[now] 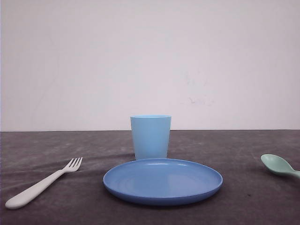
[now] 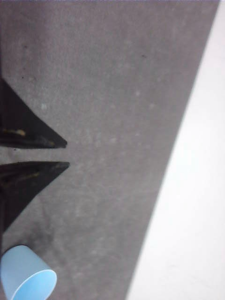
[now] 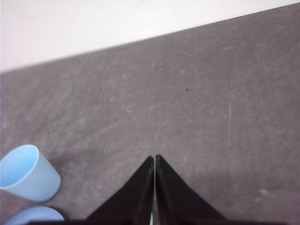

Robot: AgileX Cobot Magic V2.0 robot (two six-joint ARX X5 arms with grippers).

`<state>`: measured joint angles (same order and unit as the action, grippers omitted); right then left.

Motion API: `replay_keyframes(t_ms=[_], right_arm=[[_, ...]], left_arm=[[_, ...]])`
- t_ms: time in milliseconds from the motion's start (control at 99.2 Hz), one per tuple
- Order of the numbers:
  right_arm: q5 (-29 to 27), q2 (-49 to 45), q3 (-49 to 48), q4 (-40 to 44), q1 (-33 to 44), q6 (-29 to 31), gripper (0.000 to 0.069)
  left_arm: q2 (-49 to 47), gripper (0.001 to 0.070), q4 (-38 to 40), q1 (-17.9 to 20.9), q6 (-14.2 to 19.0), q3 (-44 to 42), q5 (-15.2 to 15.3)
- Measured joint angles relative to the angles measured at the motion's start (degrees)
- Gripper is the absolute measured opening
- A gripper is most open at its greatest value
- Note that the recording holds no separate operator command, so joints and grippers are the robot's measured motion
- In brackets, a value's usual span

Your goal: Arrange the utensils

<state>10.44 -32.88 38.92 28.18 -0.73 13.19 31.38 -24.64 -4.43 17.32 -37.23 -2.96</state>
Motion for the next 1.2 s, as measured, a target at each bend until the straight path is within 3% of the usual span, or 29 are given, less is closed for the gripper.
replay_keyframes(t_ms=[111,262,323,413,514,706,968,1200], right_arm=[[0.02,-4.87,5.6,4.9,0.0,-4.02,0.0004],[0.0,-7.04,7.06,7.23,-0.44,-6.56,0.0024],[0.04,-7.21,7.06,7.69,-0.85,-6.99,0.0124],[0.04,-7.39,7.06,8.22,-1.33,-7.02,0.0328],[0.04,-7.56,7.06,8.7,-1.92,-7.04,0.0407],[0.07,-7.63,7.06,9.09,-2.71,-7.02,0.0428],[0.07,-9.35,7.06,9.46,-3.89,-7.02,0.0428],[0.07,-11.56,7.06,10.47,-3.89,-7.02,0.0428]], left_arm=[[7.21,0.0025,-4.02,-0.76,-2.23,-6.19,-0.09],[11.21,0.003,-6.86,-2.34,-4.61,-7.52,-0.39],[11.54,0.008,-7.34,-2.91,-4.92,-7.52,-0.42],[11.87,0.0229,-7.41,-3.76,-5.4,-7.52,-0.42],[12.87,0.0324,-8.33,-4.92,-5.73,-7.52,-0.44],[15.87,0.0351,-10.38,-8.5,-4.0,-7.52,-0.68],[25.86,0.0351,-11.17,-17.11,-0.87,-7.52,-0.83],[36.79,0.0351,-8.55,-23.93,2.19,-7.52,2.51]])
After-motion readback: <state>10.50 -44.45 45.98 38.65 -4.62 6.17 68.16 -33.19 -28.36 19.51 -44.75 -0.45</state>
